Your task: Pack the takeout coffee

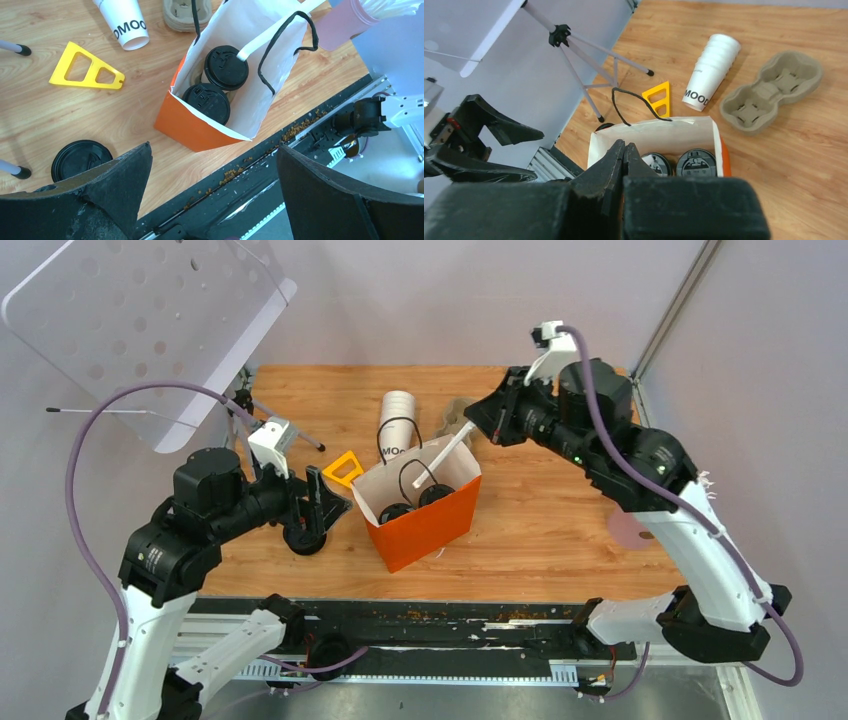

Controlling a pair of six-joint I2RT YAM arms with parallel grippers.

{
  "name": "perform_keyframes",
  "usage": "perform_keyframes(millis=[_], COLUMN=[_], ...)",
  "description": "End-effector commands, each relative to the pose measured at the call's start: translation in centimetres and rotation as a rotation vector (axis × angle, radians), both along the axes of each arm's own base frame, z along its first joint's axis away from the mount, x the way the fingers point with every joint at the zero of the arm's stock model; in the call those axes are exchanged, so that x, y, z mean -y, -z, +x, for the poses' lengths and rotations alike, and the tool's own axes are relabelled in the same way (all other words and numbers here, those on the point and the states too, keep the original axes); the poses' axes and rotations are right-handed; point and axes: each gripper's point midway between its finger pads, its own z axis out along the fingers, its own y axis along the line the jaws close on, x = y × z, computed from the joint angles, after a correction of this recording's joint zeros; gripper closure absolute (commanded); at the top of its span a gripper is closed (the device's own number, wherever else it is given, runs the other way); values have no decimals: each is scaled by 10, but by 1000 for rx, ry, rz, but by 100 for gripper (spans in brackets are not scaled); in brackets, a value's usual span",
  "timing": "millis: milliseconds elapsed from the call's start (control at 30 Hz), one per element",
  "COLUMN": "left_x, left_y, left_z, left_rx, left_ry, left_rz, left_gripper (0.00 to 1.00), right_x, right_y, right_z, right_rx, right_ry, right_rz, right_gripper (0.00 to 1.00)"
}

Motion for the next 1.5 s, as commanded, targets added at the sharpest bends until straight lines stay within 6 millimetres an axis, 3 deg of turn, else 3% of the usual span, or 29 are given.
perform_keyframes(millis=[0, 200, 300, 433, 667, 767, 933, 1000, 1200, 1367, 1467], left_x=[0, -1, -6, -10, -9, -8, -7, -7, -7, -5, -6], left_y=[-4, -4, -4, -4, -3, -3, -3, -2, -1, 1, 1], left_z=[0, -1, -2, -3, -2, -2, -1, -1, 0, 0, -1], left_rx=[29, 31, 41, 49, 48, 46, 45, 42, 39, 35, 37], left_ry=[8, 7, -2, -7, -5, -1, 3, 6, 5, 4, 1], left_rz=[-4, -1, 25, 40, 39, 43, 42, 46, 47, 39, 36], left_gripper=[0, 0, 0, 0, 0, 0, 0, 0, 0, 0, 0], right_x=[-36, -84, -95, -99, -97, -88, -49, -28, 56, 123, 148], right_y=[3, 47, 67, 91, 112, 117, 97, 85, 59, 69, 72], right_z=[4, 1, 3, 9, 13, 22, 35, 36, 28, 13, 6], right_rx=[-14, -126, -161, -184, -202, -190, -168, -137, -71, -94, -114], right_ry=[-73, -168, -177, -169, -146, -89, 26, 72, 322, 537, 607], right_rz=[114, 165, 146, 120, 71, 30, -40, -67, -163, -252, -287], right_gripper=[100, 100, 100, 100, 100, 84, 51, 45, 40, 40, 48])
